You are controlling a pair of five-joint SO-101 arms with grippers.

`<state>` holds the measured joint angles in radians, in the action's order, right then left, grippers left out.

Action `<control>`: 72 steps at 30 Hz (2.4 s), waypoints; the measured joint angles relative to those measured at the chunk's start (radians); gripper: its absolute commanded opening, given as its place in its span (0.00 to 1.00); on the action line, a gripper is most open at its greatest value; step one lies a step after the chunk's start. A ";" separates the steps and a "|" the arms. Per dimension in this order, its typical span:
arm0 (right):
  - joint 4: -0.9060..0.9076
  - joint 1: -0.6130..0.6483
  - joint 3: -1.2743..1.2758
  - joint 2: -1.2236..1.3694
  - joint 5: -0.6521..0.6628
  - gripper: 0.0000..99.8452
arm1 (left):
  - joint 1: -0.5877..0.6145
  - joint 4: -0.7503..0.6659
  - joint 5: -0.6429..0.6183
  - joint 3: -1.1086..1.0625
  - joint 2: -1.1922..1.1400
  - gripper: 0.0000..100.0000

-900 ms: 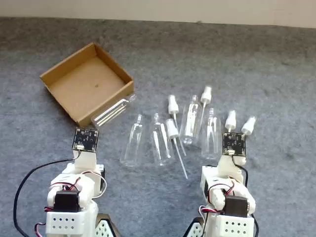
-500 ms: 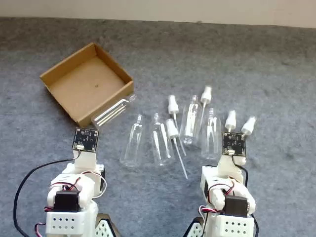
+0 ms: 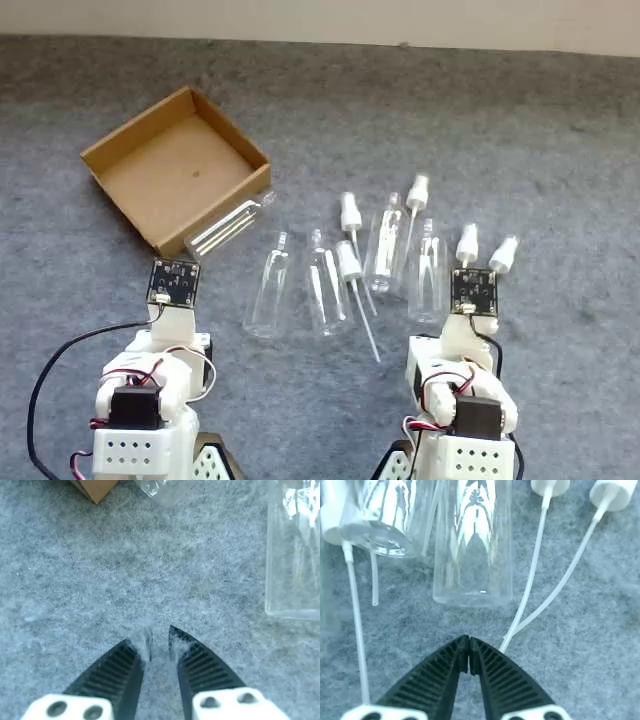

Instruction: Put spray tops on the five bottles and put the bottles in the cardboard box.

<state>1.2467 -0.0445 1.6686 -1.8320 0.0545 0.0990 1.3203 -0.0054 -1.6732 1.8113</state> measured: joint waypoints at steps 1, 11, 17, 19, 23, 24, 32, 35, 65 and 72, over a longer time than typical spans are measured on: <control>0.000 0.000 0.000 0.000 0.000 0.00 | 0.000 0.000 0.000 0.000 0.000 0.01; 0.000 0.000 0.000 0.000 0.000 0.00 | 0.000 0.000 0.000 0.000 0.000 0.01; 0.000 0.000 0.000 0.000 0.000 0.00 | 0.000 0.000 0.000 0.000 0.000 0.01; 0.000 0.000 0.000 0.000 0.000 0.00 | 0.000 0.000 0.000 0.000 0.000 0.01; 0.000 0.000 0.000 0.000 0.000 0.00 | 0.000 0.000 0.000 0.000 0.000 0.01; 0.000 0.000 0.000 0.000 0.000 0.00 | 0.000 0.000 0.000 0.000 0.000 0.01; 0.000 0.000 0.000 0.000 0.000 0.00 | 0.000 0.000 0.000 0.000 0.000 0.01; 0.000 0.000 0.000 0.000 0.000 0.00 | 0.000 0.000 0.000 0.000 0.000 0.01; 0.000 0.000 0.000 0.000 0.000 0.00 | 0.043 -0.149 0.272 0.391 0.009 0.01; 0.000 0.000 0.000 0.000 0.000 0.00 | 0.140 -0.114 0.516 0.436 0.009 0.01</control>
<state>1.2467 -0.0445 1.6686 -1.8320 0.0545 0.2386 1.2068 0.5102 -1.2375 1.8205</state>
